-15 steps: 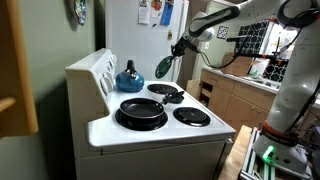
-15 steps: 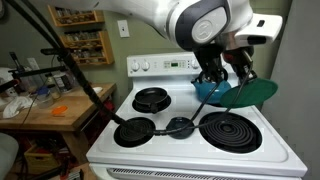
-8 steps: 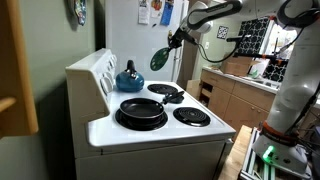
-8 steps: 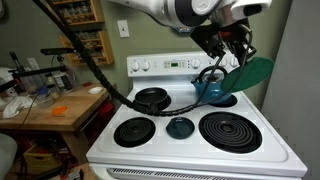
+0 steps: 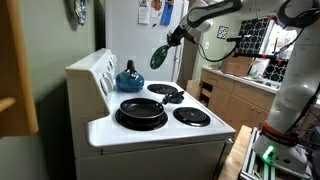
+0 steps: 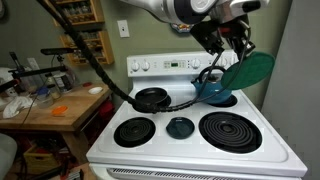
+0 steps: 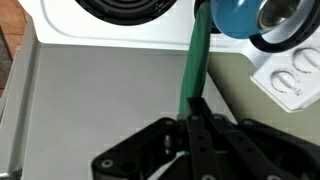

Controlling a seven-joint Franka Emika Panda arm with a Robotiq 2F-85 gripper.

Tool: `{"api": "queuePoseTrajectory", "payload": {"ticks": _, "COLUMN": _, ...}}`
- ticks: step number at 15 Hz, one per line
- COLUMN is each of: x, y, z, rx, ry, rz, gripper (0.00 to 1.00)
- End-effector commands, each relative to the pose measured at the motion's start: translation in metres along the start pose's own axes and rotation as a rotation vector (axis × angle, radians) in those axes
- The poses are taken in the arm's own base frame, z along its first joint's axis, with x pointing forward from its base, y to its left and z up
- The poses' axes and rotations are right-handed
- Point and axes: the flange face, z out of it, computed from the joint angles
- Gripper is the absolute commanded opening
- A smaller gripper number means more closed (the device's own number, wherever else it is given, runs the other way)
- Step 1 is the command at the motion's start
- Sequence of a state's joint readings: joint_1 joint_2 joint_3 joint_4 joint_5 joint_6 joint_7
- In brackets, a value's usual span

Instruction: Use the green pot holder to move the blue kettle forwards.

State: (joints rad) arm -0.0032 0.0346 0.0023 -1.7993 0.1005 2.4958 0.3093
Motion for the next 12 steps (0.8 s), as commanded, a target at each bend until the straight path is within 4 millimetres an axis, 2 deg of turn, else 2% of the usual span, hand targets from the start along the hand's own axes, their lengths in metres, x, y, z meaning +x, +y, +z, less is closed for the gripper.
{"api": "queuePoseTrajectory", "payload": {"ticks": 1, "x": 0.003, "y": -0.021, "z": -0.035, "rx": 0.114, "ry": 0.04, "rz": 0.031, "gripper": 0.01}}
{"api": "queuePoseTrajectory", "payload": {"ticks": 4, "x": 0.007, "y": -0.047, "z": -0.055, "rx": 0.248, "ry": 0.068, "rz": 0.073, "gripper": 0.01}}
{"api": "queuePoseTrajectory", "payload": {"ticks": 6, "x": 0.012, "y": -0.061, "z": -0.058, "rx": 0.339, "ry": 0.1, "rz": 0.115, "gripper": 0.01}}
{"api": "queuePoseTrajectory", "payload": {"ticks": 8, "x": 0.013, "y": -0.066, "z": -0.053, "rx": 0.423, "ry": 0.124, "rz": 0.158, "gripper": 0.01}}
{"api": "queuePoseTrajectory", "payload": {"ticks": 12, "x": 0.011, "y": -0.063, "z": -0.026, "rx": 0.577, "ry": 0.07, "rz": 0.261, "gripper": 0.01}}
